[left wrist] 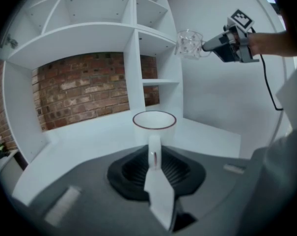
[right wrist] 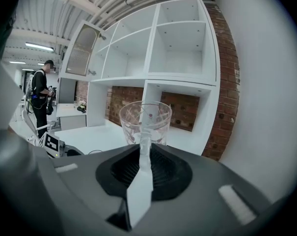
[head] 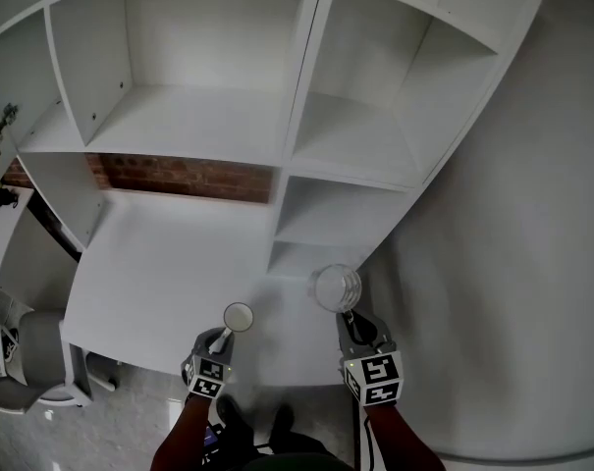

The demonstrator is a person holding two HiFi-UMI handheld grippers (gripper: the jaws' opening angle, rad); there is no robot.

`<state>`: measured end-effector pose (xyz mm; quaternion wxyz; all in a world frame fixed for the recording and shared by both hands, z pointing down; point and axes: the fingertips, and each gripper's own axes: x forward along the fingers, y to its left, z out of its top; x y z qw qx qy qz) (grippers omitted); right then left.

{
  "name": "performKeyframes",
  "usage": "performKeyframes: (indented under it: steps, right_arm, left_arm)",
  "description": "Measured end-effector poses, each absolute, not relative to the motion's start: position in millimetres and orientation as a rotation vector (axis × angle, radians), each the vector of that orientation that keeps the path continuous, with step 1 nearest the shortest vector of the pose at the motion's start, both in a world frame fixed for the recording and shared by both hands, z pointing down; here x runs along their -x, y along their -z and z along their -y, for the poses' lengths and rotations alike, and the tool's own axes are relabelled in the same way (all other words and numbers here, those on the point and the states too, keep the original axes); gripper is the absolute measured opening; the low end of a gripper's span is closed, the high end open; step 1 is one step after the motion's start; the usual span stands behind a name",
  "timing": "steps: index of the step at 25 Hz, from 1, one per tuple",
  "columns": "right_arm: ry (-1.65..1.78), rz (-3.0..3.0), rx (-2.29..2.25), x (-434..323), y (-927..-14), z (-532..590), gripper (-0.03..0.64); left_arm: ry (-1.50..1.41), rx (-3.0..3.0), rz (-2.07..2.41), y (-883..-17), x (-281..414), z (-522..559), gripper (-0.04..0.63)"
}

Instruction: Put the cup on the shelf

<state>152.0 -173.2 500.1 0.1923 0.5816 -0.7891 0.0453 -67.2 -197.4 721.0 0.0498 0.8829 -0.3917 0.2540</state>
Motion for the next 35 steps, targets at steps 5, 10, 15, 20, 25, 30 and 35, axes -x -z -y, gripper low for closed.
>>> performKeyframes:
  steps: [5,10,15,20,25,30,35]
  right_arm:
    - [-0.111,2.231,-1.626,-157,-480,178,0.048]
    - [-0.082,2.251,-1.63,-160,-457,182,0.048]
    - [-0.036,2.275,-1.633,-162,-432,187,0.048]
    - [0.017,2.298,-1.63,-162,-407,191,0.048]
    - [0.052,2.317,-1.626,-162,-385,195,0.048]
    - [0.091,2.334,-1.633,-165,-360,202,0.048]
    - [0.118,2.347,-1.653,-168,-335,210,0.048]
  left_arm:
    - [-0.744,-2.709,1.23,-682,70,201,0.06]
    - [-0.698,-2.733,1.27,-645,75,206,0.06]
    - [-0.653,-2.744,1.316,-612,82,209,0.06]
    - [-0.623,-2.748,1.348,-583,90,211,0.06]
    - [-0.594,-2.771,1.38,-551,96,211,0.06]
    - [-0.572,-2.801,1.426,-518,103,215,0.06]
    - [-0.546,-2.818,1.477,-489,112,219,0.06]
